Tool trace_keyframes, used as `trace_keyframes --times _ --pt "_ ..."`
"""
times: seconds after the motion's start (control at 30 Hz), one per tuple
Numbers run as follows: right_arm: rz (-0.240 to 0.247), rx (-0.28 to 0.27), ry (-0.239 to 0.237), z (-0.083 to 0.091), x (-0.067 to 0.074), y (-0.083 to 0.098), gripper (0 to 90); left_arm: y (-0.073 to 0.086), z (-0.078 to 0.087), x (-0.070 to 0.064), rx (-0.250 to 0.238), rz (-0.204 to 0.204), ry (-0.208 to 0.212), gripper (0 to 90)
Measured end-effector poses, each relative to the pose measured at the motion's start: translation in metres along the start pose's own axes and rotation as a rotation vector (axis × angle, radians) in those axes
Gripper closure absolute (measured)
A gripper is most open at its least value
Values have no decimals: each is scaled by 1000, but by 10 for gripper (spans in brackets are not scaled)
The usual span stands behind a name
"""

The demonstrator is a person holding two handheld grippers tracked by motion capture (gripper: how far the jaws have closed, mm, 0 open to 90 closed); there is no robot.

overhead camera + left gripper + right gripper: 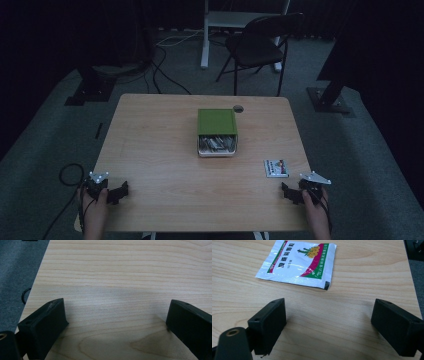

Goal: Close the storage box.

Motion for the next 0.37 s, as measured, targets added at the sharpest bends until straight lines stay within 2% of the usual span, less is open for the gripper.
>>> trace_keyframes --times 0.37 --pt "0 0 0 0 0 0 123 -2 -2 -3 4 28 -27 27"
Point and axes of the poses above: each handheld gripper's, and its own axes: z roughly backward along the jaws, y roughly out of its underside, x roughly to its left, the point moved 3 cm from there along -z, roughly forward along the jaws, and after that the axes turned 4 degrees about -z, right-handed, at the moved point
